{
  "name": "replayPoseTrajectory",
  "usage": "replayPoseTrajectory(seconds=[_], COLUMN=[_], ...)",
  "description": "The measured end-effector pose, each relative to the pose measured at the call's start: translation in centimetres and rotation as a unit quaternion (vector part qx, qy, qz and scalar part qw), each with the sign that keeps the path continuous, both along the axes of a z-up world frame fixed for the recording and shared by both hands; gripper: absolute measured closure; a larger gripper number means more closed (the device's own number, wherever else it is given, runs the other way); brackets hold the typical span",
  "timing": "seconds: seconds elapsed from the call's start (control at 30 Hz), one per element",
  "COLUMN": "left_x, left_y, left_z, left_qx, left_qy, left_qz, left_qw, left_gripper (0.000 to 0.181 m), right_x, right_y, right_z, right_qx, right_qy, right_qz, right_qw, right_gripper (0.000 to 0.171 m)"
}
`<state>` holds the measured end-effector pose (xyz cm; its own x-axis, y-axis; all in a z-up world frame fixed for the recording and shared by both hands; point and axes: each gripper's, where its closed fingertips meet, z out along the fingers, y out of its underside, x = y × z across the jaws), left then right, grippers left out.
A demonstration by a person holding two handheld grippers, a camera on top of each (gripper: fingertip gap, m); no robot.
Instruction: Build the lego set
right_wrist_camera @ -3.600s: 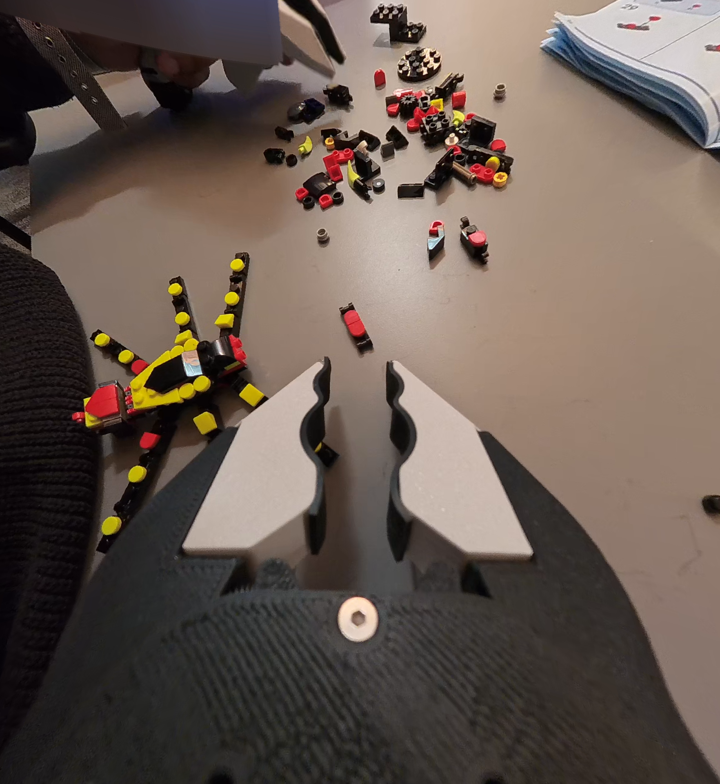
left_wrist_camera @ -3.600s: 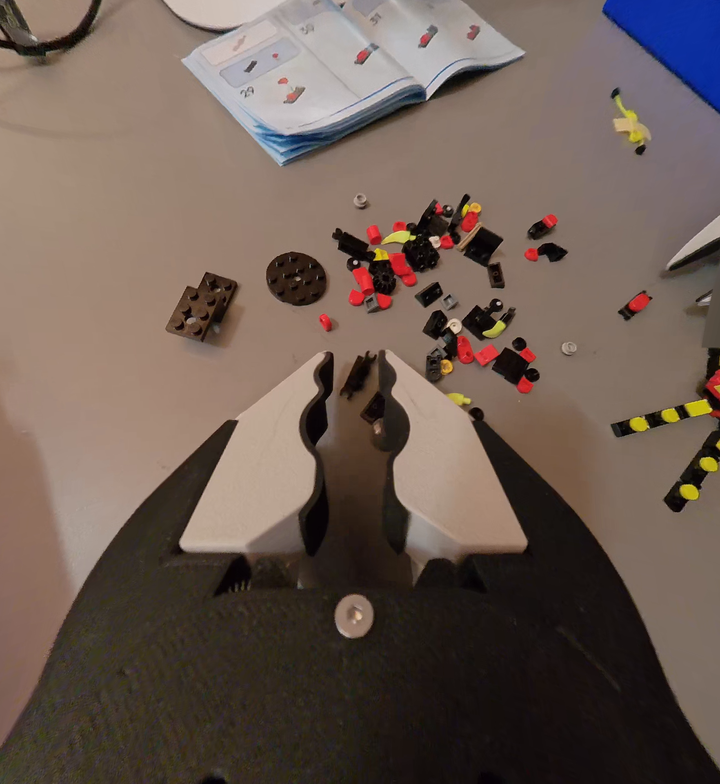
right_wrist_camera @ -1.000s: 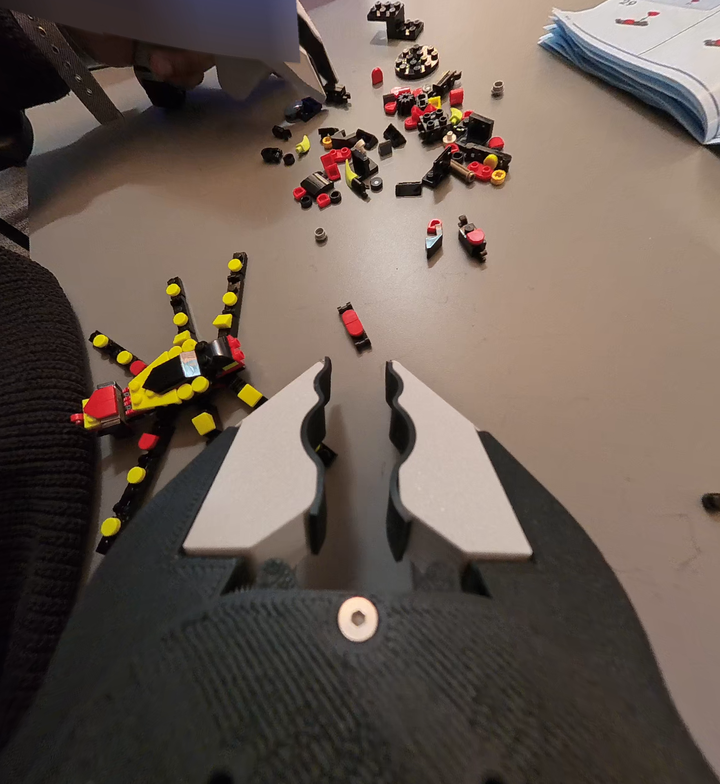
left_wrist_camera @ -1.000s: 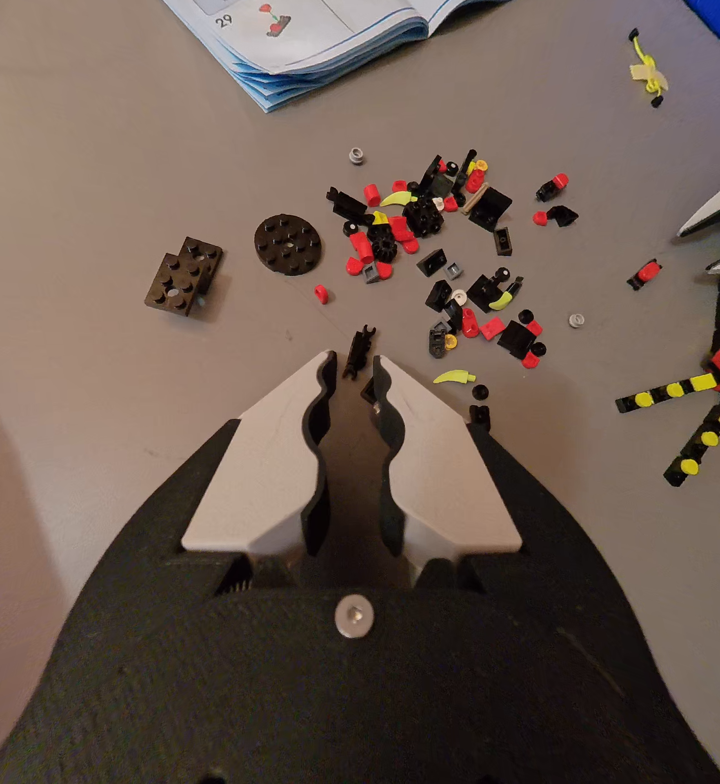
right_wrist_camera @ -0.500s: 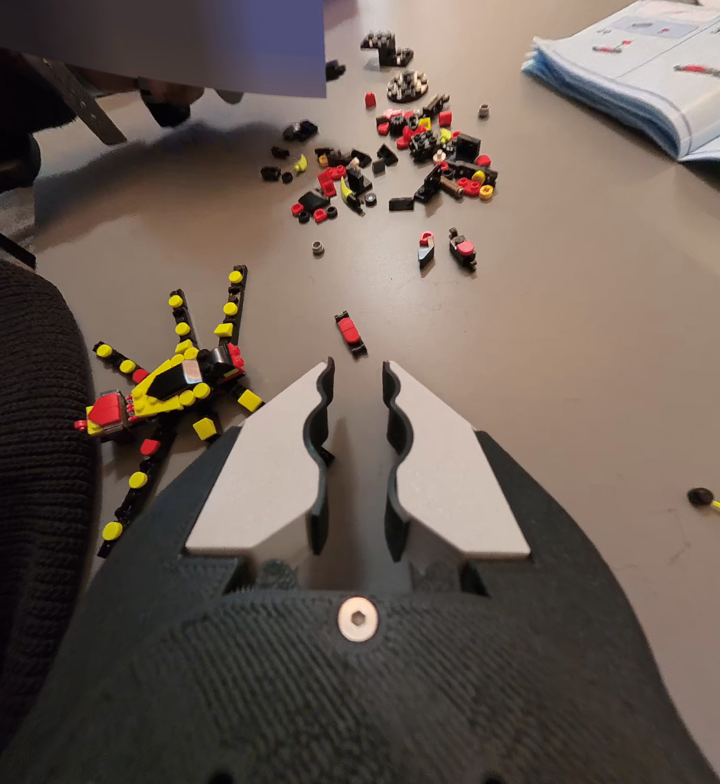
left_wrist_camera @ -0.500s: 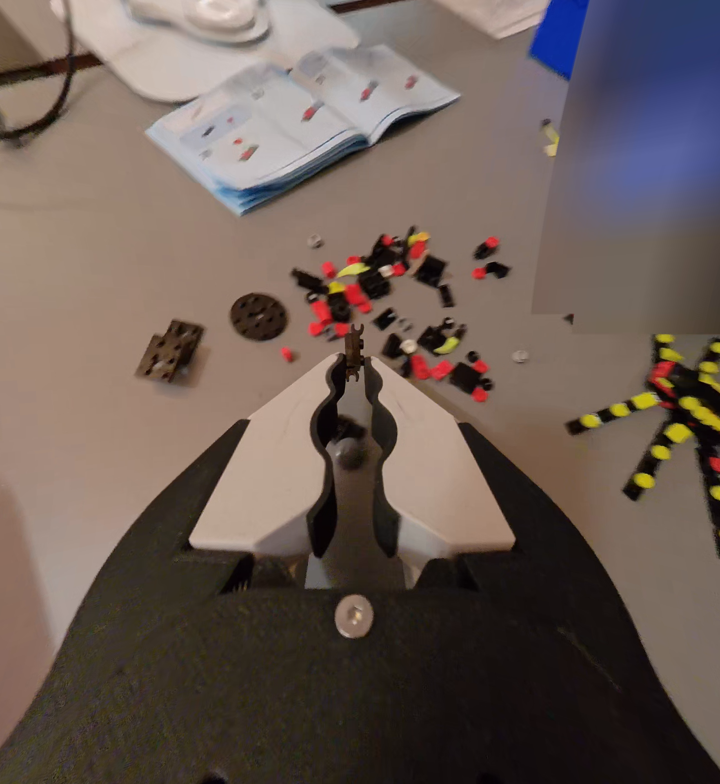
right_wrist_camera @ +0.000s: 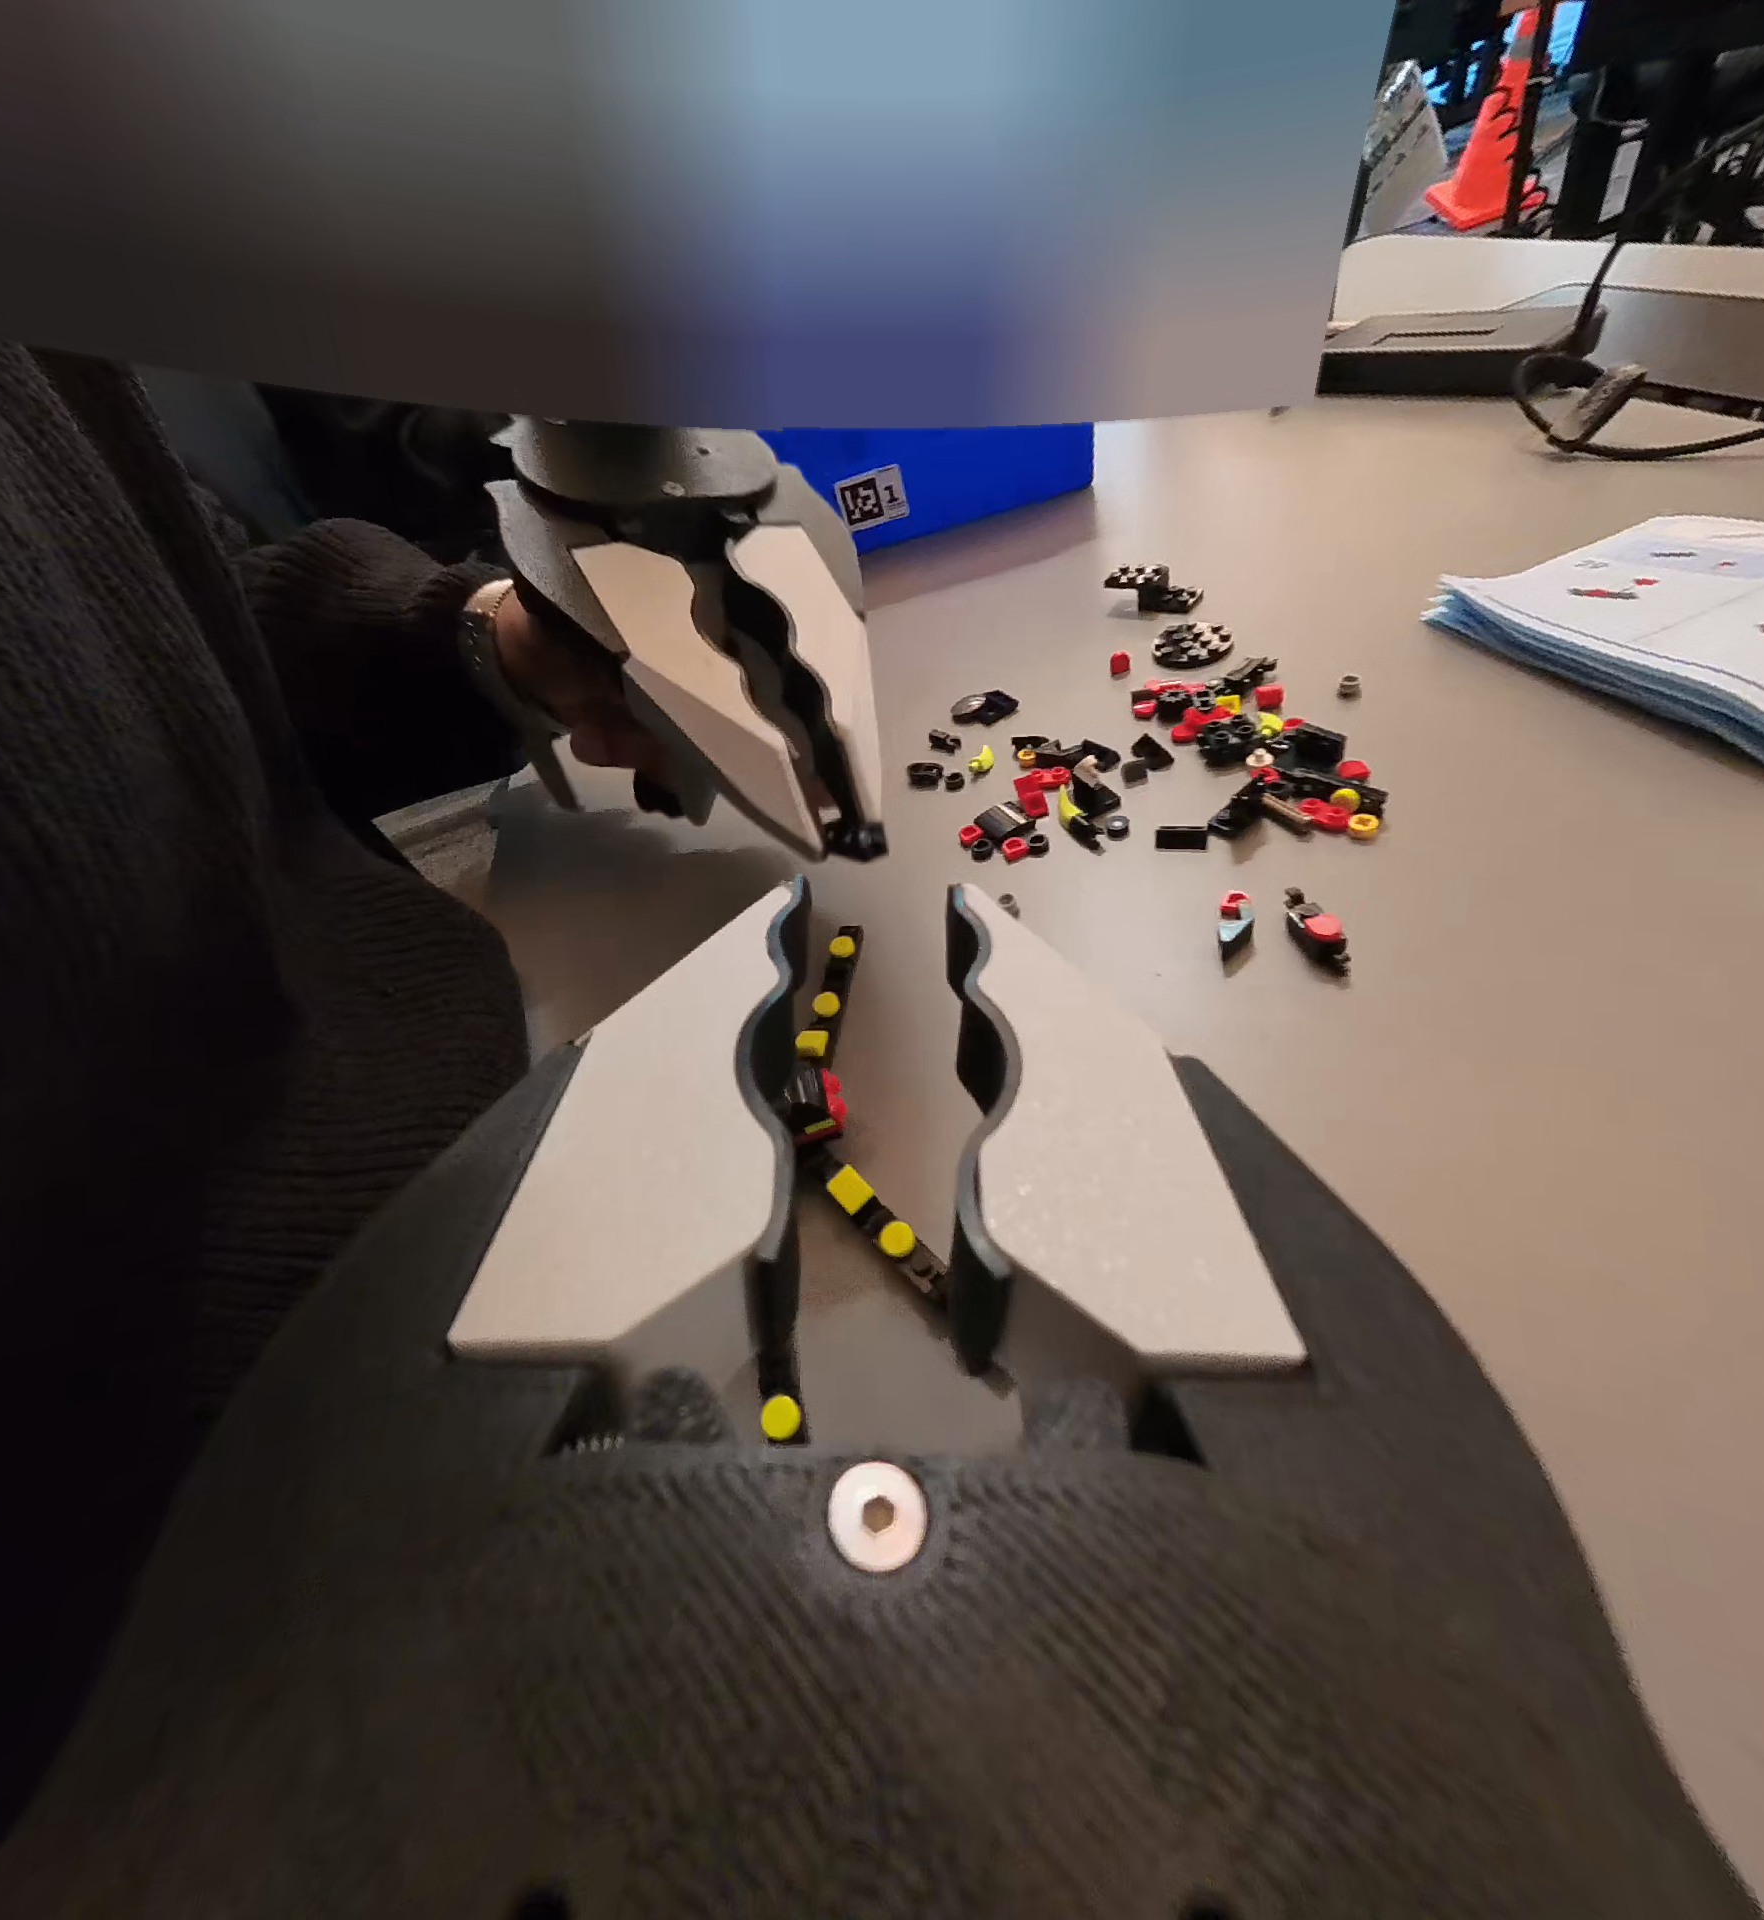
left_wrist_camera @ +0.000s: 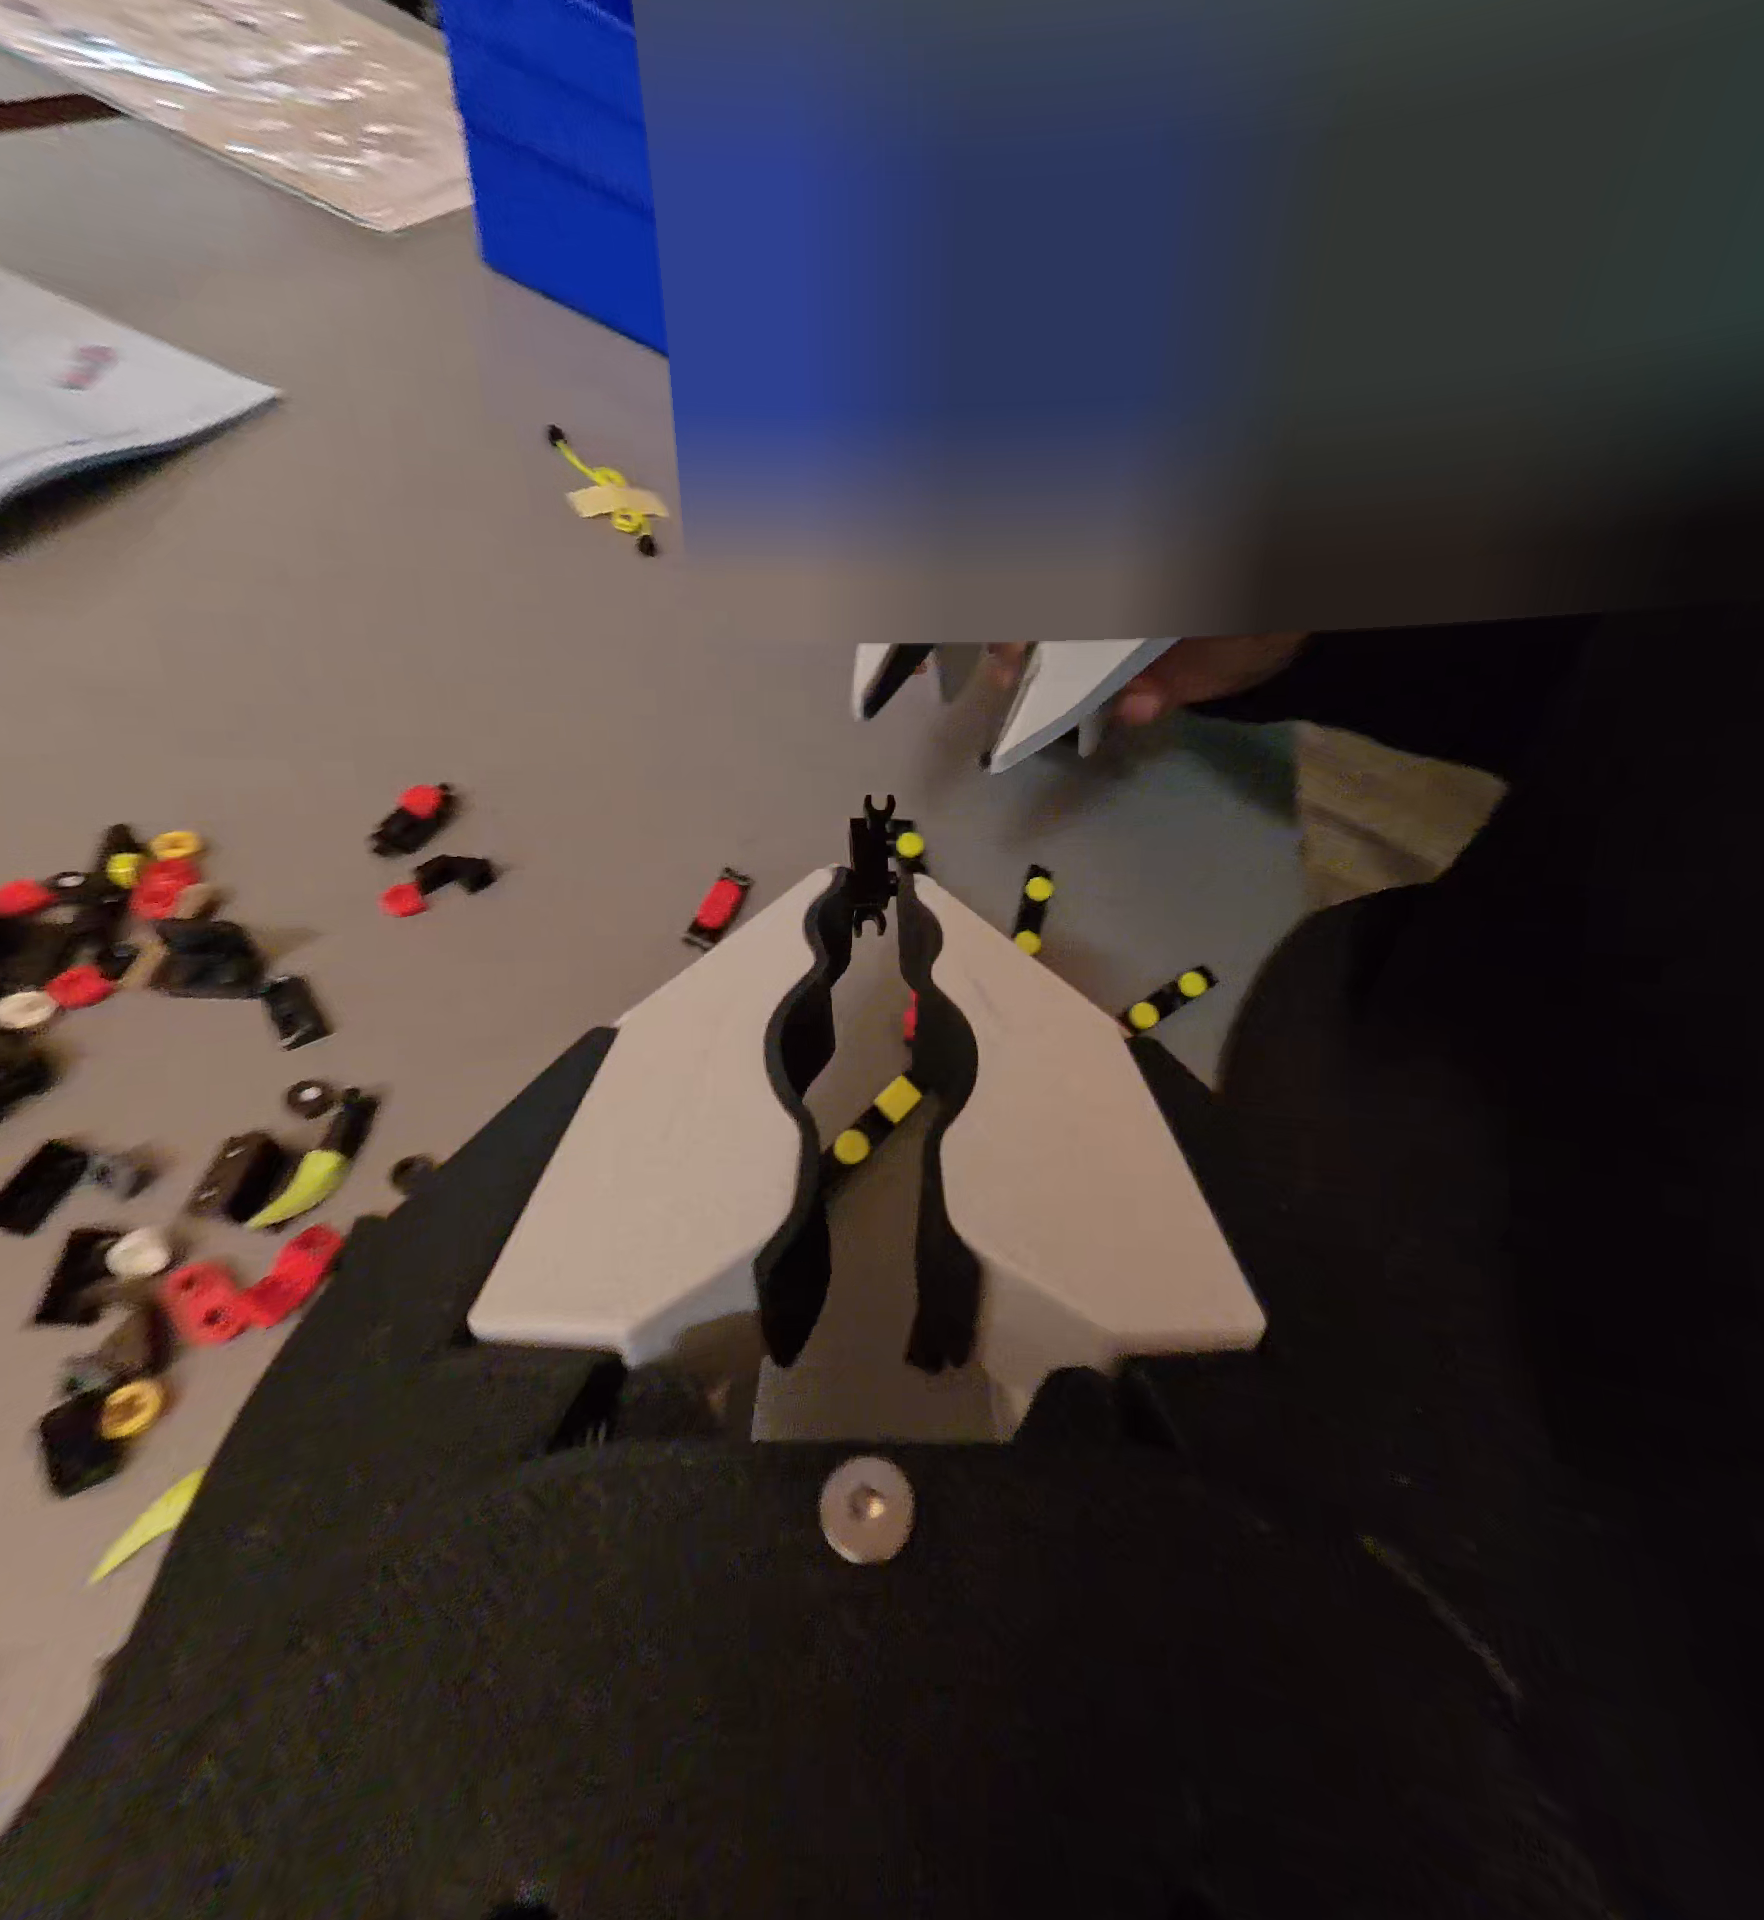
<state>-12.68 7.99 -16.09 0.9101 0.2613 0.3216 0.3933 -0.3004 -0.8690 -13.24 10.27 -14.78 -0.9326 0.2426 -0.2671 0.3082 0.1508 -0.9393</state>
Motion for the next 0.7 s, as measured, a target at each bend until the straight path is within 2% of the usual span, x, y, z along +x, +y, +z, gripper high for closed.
replayPoseTrajectory(seconds=[0.2,0.37,0.7], left_x=[0.2,0.1,0.3], left_y=[0.6,0.5,0.8], left_z=[0.6,1.1,0.6], left_qx=[0.045,0.06,0.052], left_qy=[-0.041,-0.044,-0.05], left_qz=[-0.009,-0.008,-0.015], left_qw=[0.998,0.997,0.997], left_gripper=[0.175,0.175,0.176], right_x=[0.4,0.4,0.5], right_y=[-0.5,-1.2,-1.5], right_z=[-1.0,-0.9,-0.4], right_qx=[0.025,0.018,0.005], right_qy=[-0.007,-0.015,-0.014], right_qz=[0.008,0.008,0.002], right_qw=[1.0,1.0,1.0], right_gripper=[0.146,0.146,0.152])
